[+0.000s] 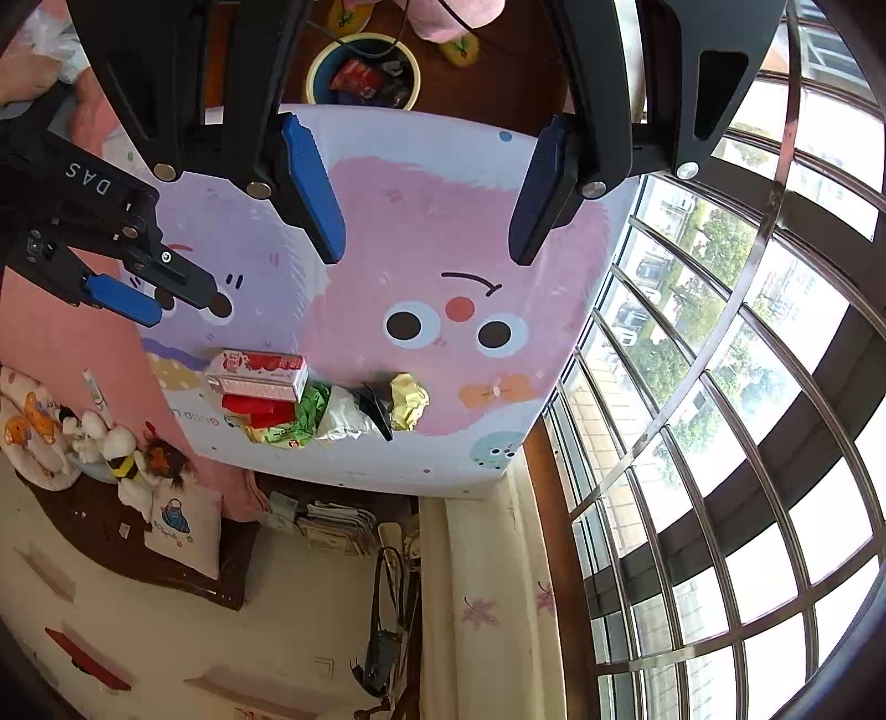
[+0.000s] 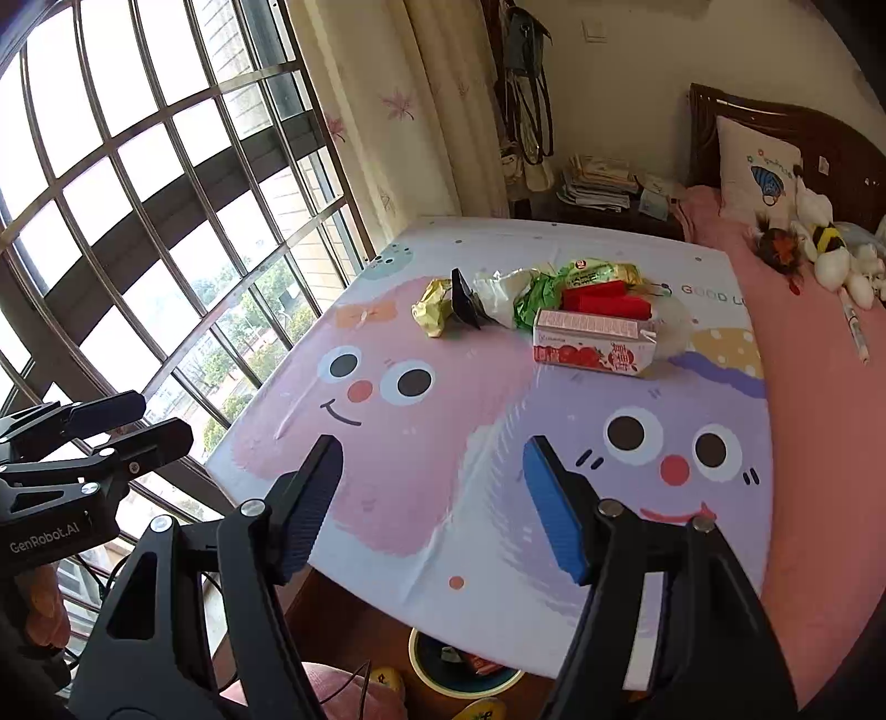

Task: Collect trash
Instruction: 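Raise both tools back toward the table, then grasp the yellow crumpled wrapper with the left tool while the right tool grasps the black packet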

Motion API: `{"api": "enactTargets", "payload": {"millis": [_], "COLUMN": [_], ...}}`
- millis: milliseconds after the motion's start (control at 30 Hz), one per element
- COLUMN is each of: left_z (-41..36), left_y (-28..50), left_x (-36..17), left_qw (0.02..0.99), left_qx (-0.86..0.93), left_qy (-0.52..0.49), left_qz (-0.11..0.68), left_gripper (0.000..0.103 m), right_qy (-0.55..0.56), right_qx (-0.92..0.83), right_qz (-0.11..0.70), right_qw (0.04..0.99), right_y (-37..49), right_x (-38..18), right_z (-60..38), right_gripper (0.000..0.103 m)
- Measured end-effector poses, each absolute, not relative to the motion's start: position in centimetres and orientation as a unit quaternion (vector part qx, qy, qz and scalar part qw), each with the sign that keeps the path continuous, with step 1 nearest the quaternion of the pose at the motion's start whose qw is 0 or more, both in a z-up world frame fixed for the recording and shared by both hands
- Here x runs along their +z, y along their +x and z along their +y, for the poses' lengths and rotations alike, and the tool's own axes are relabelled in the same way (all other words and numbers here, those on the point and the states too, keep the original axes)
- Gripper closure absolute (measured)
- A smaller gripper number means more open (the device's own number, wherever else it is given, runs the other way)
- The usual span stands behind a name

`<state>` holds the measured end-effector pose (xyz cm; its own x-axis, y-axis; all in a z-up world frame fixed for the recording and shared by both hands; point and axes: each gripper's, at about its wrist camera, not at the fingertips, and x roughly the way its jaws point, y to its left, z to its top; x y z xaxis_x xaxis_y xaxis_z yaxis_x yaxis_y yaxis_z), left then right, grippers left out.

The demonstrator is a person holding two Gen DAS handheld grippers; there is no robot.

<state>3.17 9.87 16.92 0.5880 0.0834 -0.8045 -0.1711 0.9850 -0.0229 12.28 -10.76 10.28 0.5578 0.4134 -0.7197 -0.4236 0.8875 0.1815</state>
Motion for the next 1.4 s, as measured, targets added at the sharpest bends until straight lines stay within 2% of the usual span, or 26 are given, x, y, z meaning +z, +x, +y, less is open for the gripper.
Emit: {"api": "enactTargets", "payload": {"millis": [333, 700, 800, 967, 1033, 1067, 1100, 1233, 1400], "left_z": [15.9, 23.1, 23.8, 24.0, 23.7, 23.4, 23.1, 21.8, 19.6], "left_y": [16.0, 30.9, 33.4, 36.5, 37.2, 37.7, 38.0, 39.4, 41.6], "left_x": [11.4, 3.2, 1.8, 0.0, -0.8, -1.2, -1.5, -2.9, -4.8], "left_qw": [0.879, 0.839, 0.834, 0.826, 0.821, 0.818, 0.815, 0.801, 0.778], "left_qx": [0.014, -0.054, -0.065, -0.084, -0.091, -0.095, -0.1, -0.119, -0.141], "left_qy": [-0.046, -0.059, -0.059, -0.062, -0.063, -0.064, -0.065, -0.069, -0.084], "left_qz": [0.474, 0.538, 0.544, 0.554, 0.561, 0.564, 0.566, 0.582, 0.606], "left_gripper": [0.041, 0.041, 0.041, 0.041, 0.041, 0.041, 0.041, 0.041, 0.041], "right_qy": [-0.012, -0.064, -0.092, -0.114, -0.125, -0.126, -0.121, -0.088, -0.029], "right_qx": [0.207, 0.145, 0.129, 0.114, 0.109, 0.11, 0.112, 0.116, 0.112], "right_qz": [0.424, 0.49, 0.501, 0.529, 0.524, 0.527, 0.535, 0.553, 0.551], "right_qw": [0.882, 0.857, 0.851, 0.834, 0.836, 0.833, 0.829, 0.82, 0.826], "right_y": [23.3, 37.9, 40.5, 43.4, 43.7, 43.8, 44.0, 44.1, 43.2], "right_x": [7.2, -1.0, -3.3, -7.0, -7.7, -8.0, -8.4, -9.1, -7.8], "right_z": [-5.9, 3.5, 5.1, 6.3, 6.7, 6.9, 7.0, 6.4, 4.1], "right_gripper": [0.038, 0.041, 0.046, 0.062, 0.065, 0.076, 0.081, 0.095, 0.1]}}
